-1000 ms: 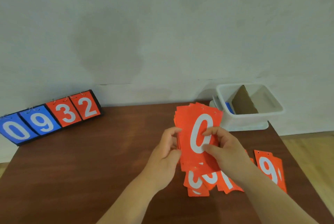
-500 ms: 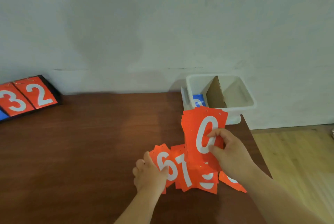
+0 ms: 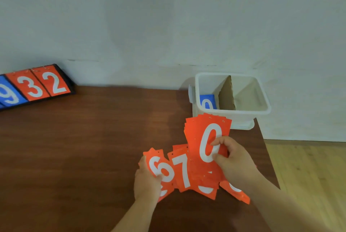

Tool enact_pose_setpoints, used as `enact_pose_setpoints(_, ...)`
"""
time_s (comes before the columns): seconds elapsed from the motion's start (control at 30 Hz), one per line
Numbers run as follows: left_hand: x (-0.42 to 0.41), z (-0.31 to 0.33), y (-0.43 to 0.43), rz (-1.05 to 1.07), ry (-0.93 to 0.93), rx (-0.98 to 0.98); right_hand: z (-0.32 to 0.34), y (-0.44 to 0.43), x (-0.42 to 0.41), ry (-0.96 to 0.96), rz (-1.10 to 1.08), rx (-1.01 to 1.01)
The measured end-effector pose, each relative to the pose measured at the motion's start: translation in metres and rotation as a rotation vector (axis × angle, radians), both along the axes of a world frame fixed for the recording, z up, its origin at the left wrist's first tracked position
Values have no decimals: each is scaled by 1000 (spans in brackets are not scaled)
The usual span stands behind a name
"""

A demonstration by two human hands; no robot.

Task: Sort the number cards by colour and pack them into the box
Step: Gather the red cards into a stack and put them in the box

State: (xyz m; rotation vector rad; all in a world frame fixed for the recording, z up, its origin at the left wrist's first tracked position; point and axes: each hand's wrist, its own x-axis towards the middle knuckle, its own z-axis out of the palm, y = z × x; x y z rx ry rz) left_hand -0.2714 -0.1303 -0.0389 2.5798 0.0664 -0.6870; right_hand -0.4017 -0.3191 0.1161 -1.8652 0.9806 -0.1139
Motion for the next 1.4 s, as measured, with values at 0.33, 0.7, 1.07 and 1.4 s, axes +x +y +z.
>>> enact_pose_setpoints(0.33,2,9,13,-70,-29,-77,-5,16,7,-15,-20,17)
enact_pose_setpoints(0.7,71,69,77,133,168,-499,11,64,65,-64,27,96)
enact_pose_setpoints(1.07,97,138,106,-39,217,-945,14,138,108,-71,133,9)
enact_pose_setpoints(1.4,76,161,81,-422,253,-883,12,140,79,-91,28,211)
